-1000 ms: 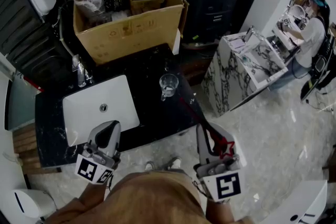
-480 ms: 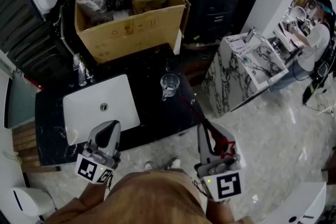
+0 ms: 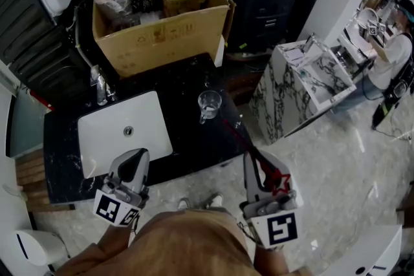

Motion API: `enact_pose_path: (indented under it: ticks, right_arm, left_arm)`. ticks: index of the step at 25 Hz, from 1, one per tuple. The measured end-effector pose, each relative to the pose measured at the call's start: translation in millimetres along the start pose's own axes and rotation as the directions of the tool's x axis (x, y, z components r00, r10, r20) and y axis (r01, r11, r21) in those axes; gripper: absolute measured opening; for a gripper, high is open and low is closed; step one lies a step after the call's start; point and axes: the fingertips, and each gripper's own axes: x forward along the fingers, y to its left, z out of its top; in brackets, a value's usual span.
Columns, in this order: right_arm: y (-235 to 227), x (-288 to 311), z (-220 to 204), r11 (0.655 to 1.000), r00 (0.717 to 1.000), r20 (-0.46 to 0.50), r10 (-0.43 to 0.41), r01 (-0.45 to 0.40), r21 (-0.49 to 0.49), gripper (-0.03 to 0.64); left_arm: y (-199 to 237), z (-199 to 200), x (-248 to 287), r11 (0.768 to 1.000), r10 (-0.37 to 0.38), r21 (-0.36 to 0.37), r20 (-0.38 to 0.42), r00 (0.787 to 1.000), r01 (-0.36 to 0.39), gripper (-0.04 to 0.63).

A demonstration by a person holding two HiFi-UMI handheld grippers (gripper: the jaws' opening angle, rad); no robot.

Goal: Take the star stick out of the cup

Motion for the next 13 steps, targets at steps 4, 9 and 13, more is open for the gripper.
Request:
enact_pose_path:
  ticks: [4,9,13]
  right_arm:
    - [0.3,0.7,1.3,1.0,1.0,0.001,0.002,-0.002,0.0,0.014]
    - [0.4,0.2,0.7,1.0,1.0,0.005,0.006,-0.006,-0.004,0.014]
    - [0.8,-0.4,1.4,1.0,1.0,0.005,0.007,-0.007,-0.004,0.014]
  left_arm:
    - [0.0,0.1,0.4,1.0,-0.002,-0.001,-0.002,1.0,0.002,0.002]
    - [-1.5,-0.7,0.8,1.0,-0.004,0.001,0.002,1.0,0.004,0.002]
    - [-2.2,-1.0,-0.1,1.0,-0.002,0.001,-0.001,1.0,0.002,0.002]
